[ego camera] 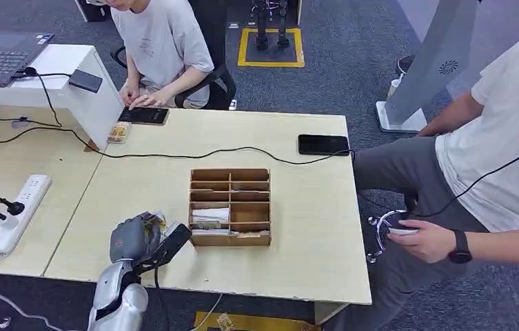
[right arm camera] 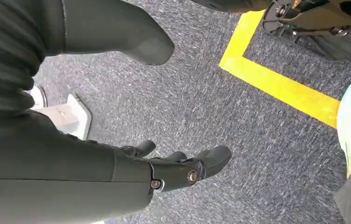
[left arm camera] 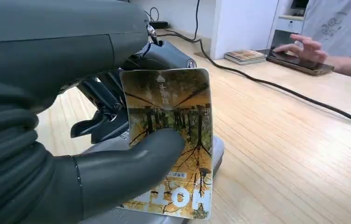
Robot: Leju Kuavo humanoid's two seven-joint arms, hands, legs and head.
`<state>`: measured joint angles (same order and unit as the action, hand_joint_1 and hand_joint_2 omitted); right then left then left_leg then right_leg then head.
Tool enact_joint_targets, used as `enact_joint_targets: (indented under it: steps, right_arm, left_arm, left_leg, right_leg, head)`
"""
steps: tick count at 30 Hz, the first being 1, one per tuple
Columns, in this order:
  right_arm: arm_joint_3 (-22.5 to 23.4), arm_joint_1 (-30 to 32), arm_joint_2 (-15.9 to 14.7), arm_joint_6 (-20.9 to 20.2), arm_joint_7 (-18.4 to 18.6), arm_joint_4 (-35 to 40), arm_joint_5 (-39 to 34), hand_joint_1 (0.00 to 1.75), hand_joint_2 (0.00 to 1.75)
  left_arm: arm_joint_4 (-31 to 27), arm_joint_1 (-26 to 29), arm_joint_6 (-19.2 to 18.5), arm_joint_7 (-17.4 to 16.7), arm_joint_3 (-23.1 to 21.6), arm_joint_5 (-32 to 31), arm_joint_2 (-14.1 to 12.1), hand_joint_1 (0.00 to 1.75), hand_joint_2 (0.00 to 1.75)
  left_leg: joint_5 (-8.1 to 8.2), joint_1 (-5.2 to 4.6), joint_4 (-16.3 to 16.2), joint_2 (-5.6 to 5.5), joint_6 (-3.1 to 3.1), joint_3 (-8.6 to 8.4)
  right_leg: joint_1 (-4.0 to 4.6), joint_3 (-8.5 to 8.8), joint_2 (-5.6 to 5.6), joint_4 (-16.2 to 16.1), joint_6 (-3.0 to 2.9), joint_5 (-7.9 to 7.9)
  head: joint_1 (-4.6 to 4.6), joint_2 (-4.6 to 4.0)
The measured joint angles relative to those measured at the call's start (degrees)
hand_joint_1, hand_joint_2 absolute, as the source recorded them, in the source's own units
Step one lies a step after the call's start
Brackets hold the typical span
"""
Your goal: Pass the card to the sensor for recognition and then transmit it.
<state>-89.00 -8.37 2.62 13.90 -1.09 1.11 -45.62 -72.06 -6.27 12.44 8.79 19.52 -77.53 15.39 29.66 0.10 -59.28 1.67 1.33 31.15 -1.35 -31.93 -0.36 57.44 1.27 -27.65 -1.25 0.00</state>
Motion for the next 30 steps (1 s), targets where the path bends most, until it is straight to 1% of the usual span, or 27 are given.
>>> enact_joint_targets:
  steps: [3,6,11,14,15,17,24,27,30]
  right_arm:
    - [0.00,0.01,0.00,0.02,-0.04,0.00,-0.11,0.00,1.75]
    - [0.00,0.04,0.00,0.07,-0.02,0.00,-0.26,0.00,1.75]
    - [0.00,0.08,0.00,-0.02,0.44,0.00,-0.15,0.00,1.75]
    - [0.00,0.13,0.00,-0.04,0.59,0.00,0.04,0.00,1.75]
    - [0.00,0.13,0.00,-0.02,0.59,0.00,0.11,0.00,1.75]
    - [0.00,0.16,0.00,-0.02,0.59,0.00,0.11,0.00,1.75]
    - [0.02,0.14,0.00,0.07,0.59,0.11,0.70,0.00,1.75]
    - [0.00,0.14,0.00,0.07,0.59,0.20,1.20,0.00,1.75]
    - [0.00,0.14,0.00,0.07,0.59,0.24,1.31,0.00,1.75]
  left_arm:
    - [-0.07,0.01,-0.53,0.57,0.00,0.44,0.07,1.75,1.75]
    - [-0.59,0.03,-2.77,2.09,0.00,4.36,0.20,1.75,1.75]
    - [-2.07,0.04,-10.42,5.31,0.13,20.16,0.52,1.75,1.75]
    - [-3.45,0.12,-13.31,5.79,0.74,28.38,0.59,1.75,1.75]
    - [-3.98,0.13,-13.68,5.81,0.87,30.26,0.59,1.75,1.75]
    - [-5.29,0.11,-13.68,5.97,0.94,32.07,0.59,1.75,1.75]
    - [-9.95,-0.32,-13.00,6.73,1.38,34.38,0.57,1.75,1.75]
    - [-11.65,-0.77,-13.00,8.66,1.86,36.48,0.59,1.75,1.75]
    - [-13.47,-1.25,-12.59,10.27,1.92,36.89,0.63,1.75,1.75]
  left_leg:
    - [0.00,0.00,0.00,0.00,0.00,0.00]
    - [0.00,0.00,0.00,0.00,0.00,0.00]
    - [0.00,0.00,0.00,0.01,0.00,0.00]
    - [0.00,0.00,0.00,0.01,0.00,0.01]
    - [0.00,0.00,0.00,0.02,0.00,0.01]
    - [0.00,0.00,0.00,0.03,0.00,0.01]
    - [0.00,0.01,0.00,0.04,0.00,0.02]
    - [0.00,0.01,0.00,0.04,0.00,0.02]
    - [0.00,0.01,-0.01,0.05,0.00,0.01]
  right_leg:
    - [0.00,0.00,0.00,0.00,0.00,0.00]
    - [0.00,0.00,0.00,0.00,0.00,0.00]
    - [0.00,-0.01,0.01,0.00,0.00,0.00]
    - [0.01,-0.03,0.01,0.00,0.00,0.00]
    - [0.01,-0.04,0.02,0.00,0.00,0.00]
    - [0.01,-0.05,0.03,0.00,0.00,0.00]
    - [0.01,-0.06,0.04,0.00,0.00,0.00]
    - [0.01,-0.07,0.04,0.00,0.00,0.00]
    - [0.01,-0.07,0.05,0.00,-0.01,0.01]
  head:
    - [0.00,0.00]
    - [0.00,0.00]
    - [0.00,0.00]
    - [0.00,0.00]
    - [0.00,0.00]
    - [-0.02,0.00]
    - [0.00,0.00]
    - [0.00,0.00]
    - [-0.02,0.00]
